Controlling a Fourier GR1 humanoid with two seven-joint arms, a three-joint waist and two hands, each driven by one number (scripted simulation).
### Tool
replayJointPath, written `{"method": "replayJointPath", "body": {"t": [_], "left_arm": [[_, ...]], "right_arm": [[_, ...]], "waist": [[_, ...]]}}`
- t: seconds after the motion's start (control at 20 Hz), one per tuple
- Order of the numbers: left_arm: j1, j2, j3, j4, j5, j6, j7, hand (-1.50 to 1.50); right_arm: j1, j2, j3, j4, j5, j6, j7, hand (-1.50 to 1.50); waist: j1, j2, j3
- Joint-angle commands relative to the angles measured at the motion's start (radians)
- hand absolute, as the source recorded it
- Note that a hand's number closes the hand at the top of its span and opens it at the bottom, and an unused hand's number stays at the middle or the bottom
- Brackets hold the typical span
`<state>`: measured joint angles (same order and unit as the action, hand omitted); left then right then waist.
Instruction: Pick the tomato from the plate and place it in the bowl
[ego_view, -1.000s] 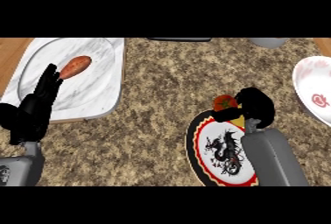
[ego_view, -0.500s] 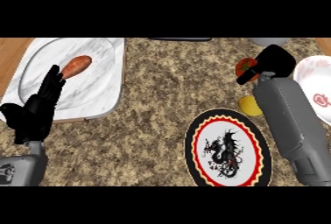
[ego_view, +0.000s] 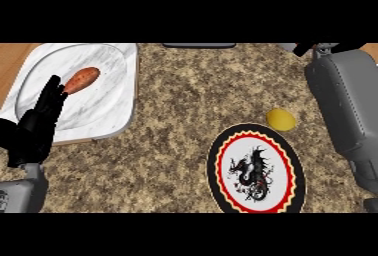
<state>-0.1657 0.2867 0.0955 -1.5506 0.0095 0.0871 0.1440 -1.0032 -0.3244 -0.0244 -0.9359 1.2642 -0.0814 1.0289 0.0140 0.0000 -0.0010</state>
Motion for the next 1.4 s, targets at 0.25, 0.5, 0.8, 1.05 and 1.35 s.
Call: {"method": "replayJointPath", "body": {"t": [0.25,0.5,0.8,1.05,1.35], "left_arm": [[0.041,-0.001,0.03,0.027,0.013,-0.031,-0.046,0.0],[0.016,-0.025,0.002,0.006,-0.024,-0.001,-0.004,0.0],[0.006,-0.033,0.016,0.046,-0.007,-0.028,-0.065,0.0],[0.07,-0.027,0.023,0.008,-0.005,-0.052,-0.073,0.0],[-0.006,-0.013,0.03,0.002,-0.016,-0.033,-0.014,0.0]], "right_arm": [[0.073,-0.09,-0.118,-0.116,-0.027,-0.034,0.004,1.5],[0.106,-0.162,-0.223,-0.051,-0.12,-0.133,-0.151,1.5],[0.135,-0.244,-0.326,0.188,-0.195,-0.304,-0.356,1.5],[0.19,-0.285,-0.384,0.318,-0.26,-0.414,-0.53,1.5],[0.192,-0.352,-0.395,0.524,-0.238,-0.233,-0.421,1.5]], "waist": [[-0.016,-0.002,0.001],[-0.014,0.001,0.001],[0.003,0.008,0.002],[0.008,0.009,0.002],[0.015,0.014,0.003]]}}
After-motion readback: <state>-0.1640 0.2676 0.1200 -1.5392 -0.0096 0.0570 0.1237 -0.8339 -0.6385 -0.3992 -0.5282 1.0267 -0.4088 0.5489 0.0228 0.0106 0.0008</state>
